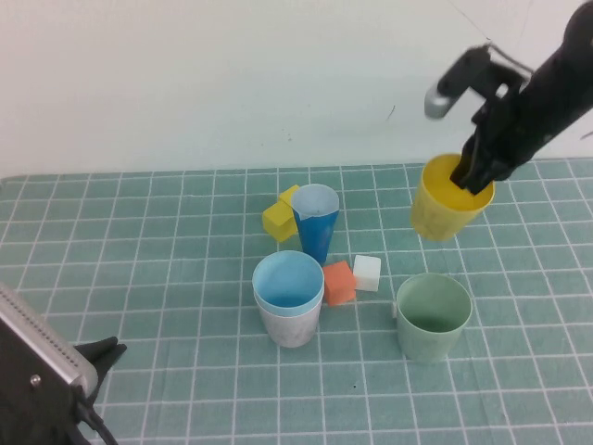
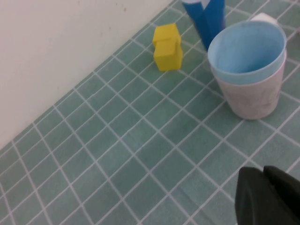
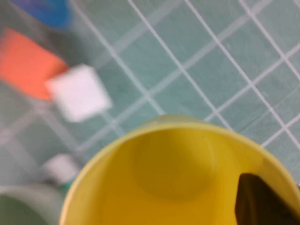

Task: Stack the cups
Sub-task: Pick up the yellow cup, then place the yellow cup on the green cup

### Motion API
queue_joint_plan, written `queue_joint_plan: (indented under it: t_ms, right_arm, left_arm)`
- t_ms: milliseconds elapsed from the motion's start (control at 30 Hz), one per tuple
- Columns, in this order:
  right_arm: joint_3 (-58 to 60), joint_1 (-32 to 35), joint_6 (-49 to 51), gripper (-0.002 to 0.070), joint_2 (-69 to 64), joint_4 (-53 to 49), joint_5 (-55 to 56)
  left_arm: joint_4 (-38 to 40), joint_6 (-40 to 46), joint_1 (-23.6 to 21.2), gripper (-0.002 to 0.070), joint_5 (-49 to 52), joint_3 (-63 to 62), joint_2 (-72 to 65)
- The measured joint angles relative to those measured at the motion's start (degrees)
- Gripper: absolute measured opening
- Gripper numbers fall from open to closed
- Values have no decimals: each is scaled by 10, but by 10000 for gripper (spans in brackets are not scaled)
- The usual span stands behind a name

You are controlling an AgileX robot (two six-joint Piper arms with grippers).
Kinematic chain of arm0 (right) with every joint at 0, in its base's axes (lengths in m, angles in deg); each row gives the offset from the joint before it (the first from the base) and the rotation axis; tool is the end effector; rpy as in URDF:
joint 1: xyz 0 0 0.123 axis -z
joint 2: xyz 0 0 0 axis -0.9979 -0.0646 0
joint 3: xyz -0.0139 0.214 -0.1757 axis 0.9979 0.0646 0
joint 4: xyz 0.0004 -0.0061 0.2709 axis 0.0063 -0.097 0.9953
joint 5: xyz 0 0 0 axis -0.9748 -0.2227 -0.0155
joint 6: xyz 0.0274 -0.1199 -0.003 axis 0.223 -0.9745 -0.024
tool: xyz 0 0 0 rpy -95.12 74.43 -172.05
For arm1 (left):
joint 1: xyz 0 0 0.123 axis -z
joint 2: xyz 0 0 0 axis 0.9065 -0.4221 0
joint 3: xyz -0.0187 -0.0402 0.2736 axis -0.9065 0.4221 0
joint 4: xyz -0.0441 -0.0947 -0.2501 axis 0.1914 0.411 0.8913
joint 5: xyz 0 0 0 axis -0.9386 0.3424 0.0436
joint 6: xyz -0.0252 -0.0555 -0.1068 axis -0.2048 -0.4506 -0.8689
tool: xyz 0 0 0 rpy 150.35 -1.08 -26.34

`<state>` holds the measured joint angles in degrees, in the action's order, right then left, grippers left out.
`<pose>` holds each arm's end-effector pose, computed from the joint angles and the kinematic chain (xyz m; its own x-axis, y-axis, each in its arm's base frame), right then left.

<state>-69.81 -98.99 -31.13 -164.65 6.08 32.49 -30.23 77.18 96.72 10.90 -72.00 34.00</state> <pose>0.4671 0.1318 0.2133 -0.4898 -0.7308 -0.4754 -0.7801 0.6108 -0.1354 0.1695 -0.0904 0.2449 -0.1785 0.4816 -0.8580 0.5300 0.7818 0.3285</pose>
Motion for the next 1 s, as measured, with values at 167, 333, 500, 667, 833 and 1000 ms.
queue_joint_plan:
  t_ms: [167,333,500,667,833,1000]
  right_arm:
    - [-4,-8,-15,21,75,58,-139]
    - [101,-35,-33,20,145,72,-116]
    - [160,-48,-38,20,143,73,-82]
    - [170,-48,-40,20,120,50,-68]
    - [172,-48,-41,20,107,43,-43]
    - [172,-48,-41,80,91,28,-39]
  left_arm:
    - [-12,-11,0,1,-54,22,0]
    - [-20,-13,0,1,-76,27,5]
    - [-21,-13,0,1,-81,28,7]
    - [-23,-13,0,1,-81,28,7]
    - [-23,-13,0,1,-81,28,7]
    - [-23,-13,0,1,-81,28,7]
